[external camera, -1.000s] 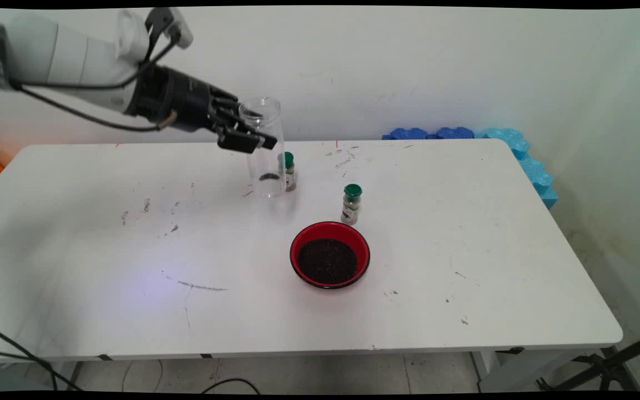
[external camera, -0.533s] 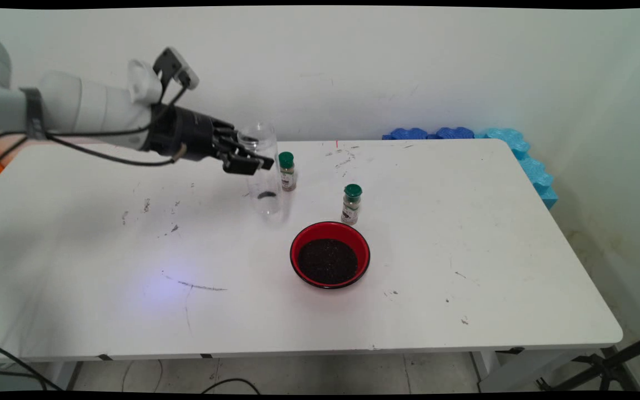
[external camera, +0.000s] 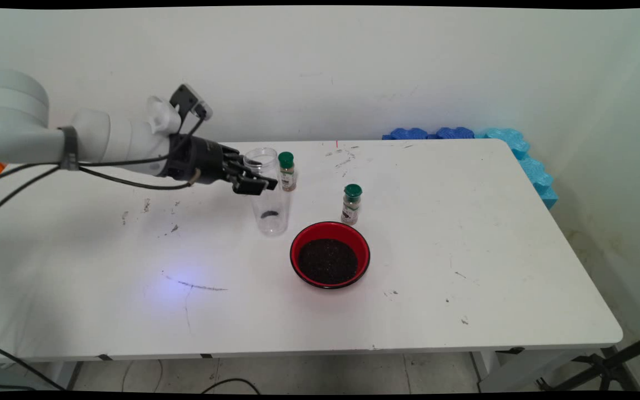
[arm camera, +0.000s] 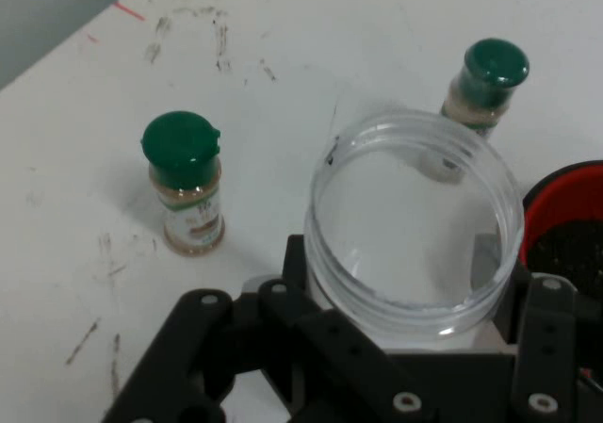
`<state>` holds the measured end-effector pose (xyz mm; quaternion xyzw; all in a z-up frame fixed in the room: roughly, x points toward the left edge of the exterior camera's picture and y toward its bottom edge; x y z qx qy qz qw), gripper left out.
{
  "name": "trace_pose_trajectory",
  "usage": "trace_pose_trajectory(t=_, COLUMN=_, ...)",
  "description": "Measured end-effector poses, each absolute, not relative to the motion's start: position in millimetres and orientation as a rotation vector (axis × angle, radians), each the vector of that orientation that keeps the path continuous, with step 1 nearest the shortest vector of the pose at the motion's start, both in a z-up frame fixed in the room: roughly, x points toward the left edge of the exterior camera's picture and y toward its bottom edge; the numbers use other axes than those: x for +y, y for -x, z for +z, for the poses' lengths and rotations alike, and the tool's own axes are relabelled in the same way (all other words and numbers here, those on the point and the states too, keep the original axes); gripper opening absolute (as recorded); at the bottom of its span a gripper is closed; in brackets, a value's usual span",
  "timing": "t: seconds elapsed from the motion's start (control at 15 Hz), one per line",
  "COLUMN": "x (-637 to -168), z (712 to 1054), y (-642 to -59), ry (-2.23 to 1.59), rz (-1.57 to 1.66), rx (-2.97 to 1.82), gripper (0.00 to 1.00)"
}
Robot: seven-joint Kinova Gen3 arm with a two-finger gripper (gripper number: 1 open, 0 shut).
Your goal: Place the picked object on the table
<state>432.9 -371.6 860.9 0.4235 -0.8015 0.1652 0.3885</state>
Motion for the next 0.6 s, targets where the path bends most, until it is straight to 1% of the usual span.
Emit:
trace_pose_trajectory(t=0.4, x=-377, z=839, y=-431, ry=-1.079, rz=0.404, rx=-2.046, gripper=0.0)
trace_pose_trajectory(t=0.47, x=-378, z=836, y=-430, ry=-1.079, rz=0.402, rx=-2.049, gripper=1.0)
trace_pose_trajectory(t=0.6, x=-380, z=832, y=-429, ry=-1.074, rz=0.401, rx=-2.051, gripper=1.0)
